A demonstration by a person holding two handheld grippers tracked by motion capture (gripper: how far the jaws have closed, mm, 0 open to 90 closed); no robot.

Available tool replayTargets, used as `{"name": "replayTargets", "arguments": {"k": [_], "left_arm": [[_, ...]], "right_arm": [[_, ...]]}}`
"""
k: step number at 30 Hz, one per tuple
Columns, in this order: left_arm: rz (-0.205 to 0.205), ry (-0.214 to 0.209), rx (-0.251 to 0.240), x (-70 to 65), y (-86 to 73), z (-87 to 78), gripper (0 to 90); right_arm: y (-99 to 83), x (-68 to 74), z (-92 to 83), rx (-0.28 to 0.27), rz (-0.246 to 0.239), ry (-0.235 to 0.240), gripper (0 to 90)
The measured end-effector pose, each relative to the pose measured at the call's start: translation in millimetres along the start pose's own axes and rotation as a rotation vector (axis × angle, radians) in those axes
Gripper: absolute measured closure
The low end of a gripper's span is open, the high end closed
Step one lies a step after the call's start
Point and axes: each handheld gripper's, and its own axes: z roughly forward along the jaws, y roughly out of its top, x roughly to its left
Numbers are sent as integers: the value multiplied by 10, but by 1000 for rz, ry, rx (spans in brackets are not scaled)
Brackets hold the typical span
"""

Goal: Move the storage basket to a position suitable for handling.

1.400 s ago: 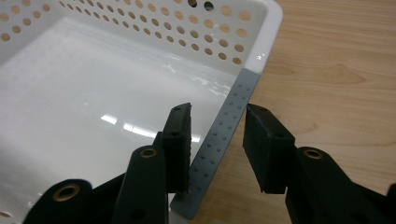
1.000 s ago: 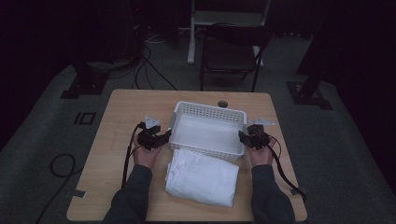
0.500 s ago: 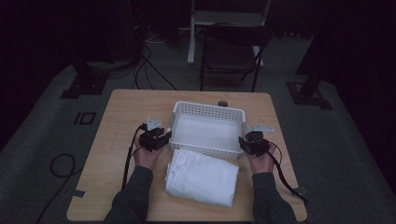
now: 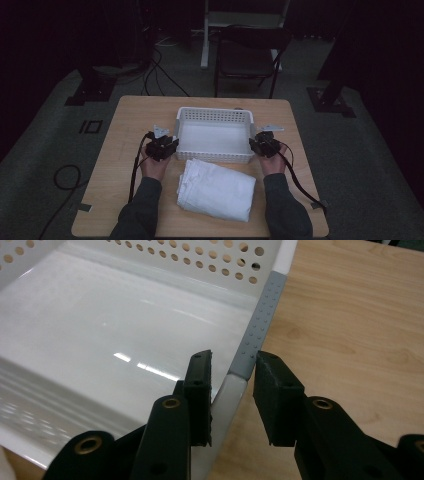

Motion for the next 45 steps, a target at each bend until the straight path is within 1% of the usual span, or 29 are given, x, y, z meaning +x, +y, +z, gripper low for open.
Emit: {"name": "replayTargets", "arguments": {"k": [4,6,7,11,14,18,23,28,30,32,34,35,36,37,40,43,45], "left_arm": [[-11,12,-2,43,22,15,683],[-17,14,-4,64,30,24,683],[-21,17,-3,73,34,29,683],[-21,25,1,92,53,42,682],[-25,35,6,125,84,71,684],[-34,33,4,150,93,86,686],[-32,38,5,142,92,85,691],[-30,32,6,149,93,71,689],[-26,23,0,146,93,42,643],[-26,16,-20,138,102,-13,597],[-22,9,-33,127,117,-72,571],[-22,9,-33,127,117,-72,557],[-14,2,-44,100,123,-129,557],[-11,-2,-48,82,119,-157,536],[-4,-16,-64,22,74,-240,520],[6,-26,-62,-22,25,-287,507],[15,-29,-59,-51,-13,-310,498]], "right_arm": [[66,9,81,-7,-9,9,694],[77,10,92,-7,-10,11,694],[110,11,128,-9,-16,13,695],[133,9,154,-7,-11,15,696],[188,14,208,-3,-16,14,697],[195,30,215,-3,-16,14,695],[189,38,211,-4,-15,14,695],[190,36,208,-5,-21,15,695],[190,40,195,-7,-29,12,701],[188,51,155,-21,-37,5,688],[193,58,105,-35,-41,0,667],[193,58,105,-35,-41,0,667],[197,60,63,-44,-46,0,659],[194,69,-14,-54,-57,-2,643],[165,82,-129,-69,-63,13,605],[106,95,-241,-74,-73,30,597],[59,109,-320,-77,-77,37,562]]}}
